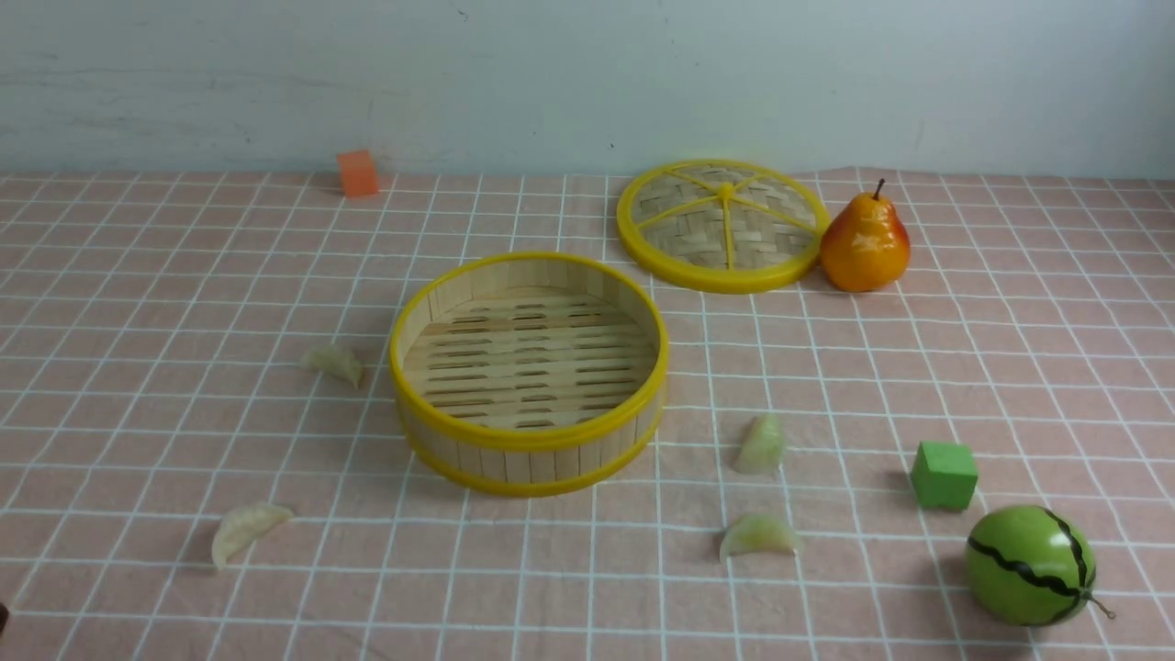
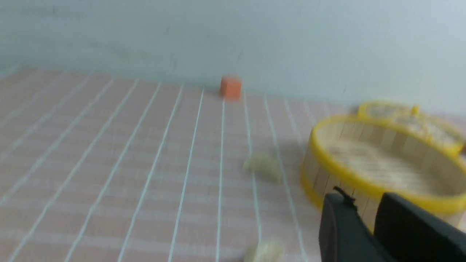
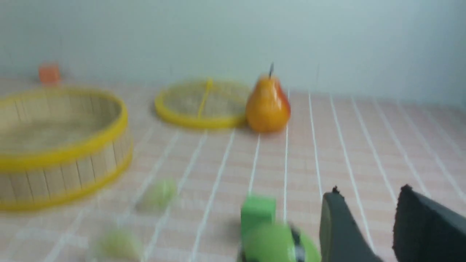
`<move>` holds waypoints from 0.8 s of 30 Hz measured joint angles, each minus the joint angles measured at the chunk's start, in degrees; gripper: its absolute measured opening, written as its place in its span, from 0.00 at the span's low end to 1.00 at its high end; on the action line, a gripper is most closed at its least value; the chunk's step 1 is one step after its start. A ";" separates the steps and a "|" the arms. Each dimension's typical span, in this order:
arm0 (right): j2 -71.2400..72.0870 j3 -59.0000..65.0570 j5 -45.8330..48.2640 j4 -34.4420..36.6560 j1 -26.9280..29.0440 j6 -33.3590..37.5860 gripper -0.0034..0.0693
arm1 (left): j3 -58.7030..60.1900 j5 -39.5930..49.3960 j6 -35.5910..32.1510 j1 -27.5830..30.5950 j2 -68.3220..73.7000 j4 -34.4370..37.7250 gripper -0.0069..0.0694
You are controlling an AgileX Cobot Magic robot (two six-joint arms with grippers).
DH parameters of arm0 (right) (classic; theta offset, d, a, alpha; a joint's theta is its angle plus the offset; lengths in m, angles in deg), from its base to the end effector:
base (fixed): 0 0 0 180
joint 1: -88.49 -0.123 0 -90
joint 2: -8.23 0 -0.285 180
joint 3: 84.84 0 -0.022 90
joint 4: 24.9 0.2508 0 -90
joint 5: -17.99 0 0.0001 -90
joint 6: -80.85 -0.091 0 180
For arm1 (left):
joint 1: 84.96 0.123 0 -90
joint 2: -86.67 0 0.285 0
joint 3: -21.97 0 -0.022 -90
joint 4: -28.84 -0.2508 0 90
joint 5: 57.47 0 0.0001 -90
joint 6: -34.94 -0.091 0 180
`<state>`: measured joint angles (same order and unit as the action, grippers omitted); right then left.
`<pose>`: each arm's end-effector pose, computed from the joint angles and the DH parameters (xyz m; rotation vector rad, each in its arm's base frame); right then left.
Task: Put the dumplings into the steamer on the table with the pink tablecloth.
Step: 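Reach for and grasp a dumpling on the table with the left gripper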
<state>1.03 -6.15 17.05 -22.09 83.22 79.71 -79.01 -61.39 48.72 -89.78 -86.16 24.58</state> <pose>0.0562 0.0051 0.2065 -0.0164 1.4839 0.1297 0.0560 -0.0052 0.2093 -0.0550 1.4383 -0.2094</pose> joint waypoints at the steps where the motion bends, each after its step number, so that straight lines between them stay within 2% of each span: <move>1: 0.00 0.00 -3.34 0.35 0.00 -1.35 0.38 | 0.00 -2.19 0.00 0.00 0.00 0.00 0.28; 6: 0.00 0.00 -20.49 1.29 0.00 -8.01 0.38 | 0.00 -16.68 0.38 0.00 0.00 0.07 0.28; 8: 0.00 0.00 -23.81 1.11 0.00 -11.51 0.38 | 0.00 -22.28 3.61 0.00 0.00 0.26 0.28; 12: 0.00 -0.25 -25.88 1.03 0.00 -17.10 0.36 | -0.59 -24.74 12.37 0.00 0.00 1.56 0.26; 14: -0.08 -3.51 -23.12 0.77 0.00 -18.42 0.28 | -5.54 -20.37 14.47 0.00 0.00 1.98 0.20; 15: -0.16 -3.96 -23.12 0.65 0.00 -18.42 0.28 | -5.54 -19.71 14.47 0.00 0.00 1.98 0.19; 17: -2.46 -11.28 -15.64 -2.39 0.00 -17.02 0.10 | -16.22 -9.24 14.39 0.00 2.82 2.42 0.07; 19: -5.55 -16.39 -9.63 -5.06 0.00 -15.04 0.04 | -23.10 -1.13 13.35 0.00 7.68 2.42 0.07; 22: -11.85 -22.36 0.51 -9.29 0.00 -11.23 0.03 | -30.42 5.09 11.98 0.00 17.57 2.42 0.07; 23: -12.84 -22.58 0.94 -9.82 0.00 -11.04 0.03 | -30.42 5.25 11.96 0.00 18.32 2.42 0.07; 24: -17.07 -23.62 4.60 -11.61 0.00 -9.93 0.04 | -32.42 5.82 12.10 0.00 25.32 2.49 0.07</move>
<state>-16.04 -29.77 21.66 -33.69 83.22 69.77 -111.42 -55.57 60.83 -89.78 -60.84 27.06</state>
